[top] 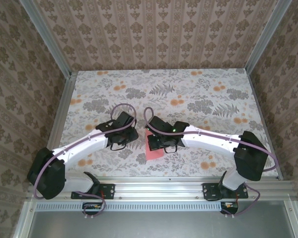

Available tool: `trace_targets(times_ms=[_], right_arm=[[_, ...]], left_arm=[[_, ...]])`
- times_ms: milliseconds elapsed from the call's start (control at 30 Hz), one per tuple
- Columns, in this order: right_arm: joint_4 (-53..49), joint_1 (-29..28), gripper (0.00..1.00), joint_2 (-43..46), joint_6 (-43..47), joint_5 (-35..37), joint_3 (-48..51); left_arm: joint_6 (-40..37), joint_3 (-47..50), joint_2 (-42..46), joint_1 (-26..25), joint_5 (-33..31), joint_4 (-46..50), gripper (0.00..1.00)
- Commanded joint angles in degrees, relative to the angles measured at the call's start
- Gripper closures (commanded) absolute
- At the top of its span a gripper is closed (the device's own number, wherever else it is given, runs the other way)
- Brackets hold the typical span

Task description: Fold a paper plane with a square sheet of paper (pick it up from the middle)

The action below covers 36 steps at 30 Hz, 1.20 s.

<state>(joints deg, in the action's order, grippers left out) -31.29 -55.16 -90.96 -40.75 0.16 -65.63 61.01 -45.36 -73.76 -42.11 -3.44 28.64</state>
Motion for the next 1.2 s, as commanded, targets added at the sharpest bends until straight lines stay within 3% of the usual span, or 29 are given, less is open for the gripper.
trace_targets(times_ms=[0, 467, 633, 1167], right_arm=[[2.60, -0.26, 1.00, -1.86, 0.02, -3.52, -1.45], [26.18, 8.40, 1.00, -4.99, 0.66, -26.13, 10.67], [28.96, 9.87, 1.00, -6.35, 0.99, -28.29, 12.60], [29.40, 14.63, 1.00, -8.52, 9.71, -36.19, 14.65]], left_arm=[[2.01, 2.11, 2.51, 0.60, 0.90, -0.78, 0.64], [0.74, 2.12, -1.82, -4.91, 5.59, -2.96, 0.84], [4.48, 4.04, -3.22, -7.00, 5.76, -3.89, 0.94], [8.50, 5.28, -10.12, -11.11, 4.92, -7.30, 0.98]])
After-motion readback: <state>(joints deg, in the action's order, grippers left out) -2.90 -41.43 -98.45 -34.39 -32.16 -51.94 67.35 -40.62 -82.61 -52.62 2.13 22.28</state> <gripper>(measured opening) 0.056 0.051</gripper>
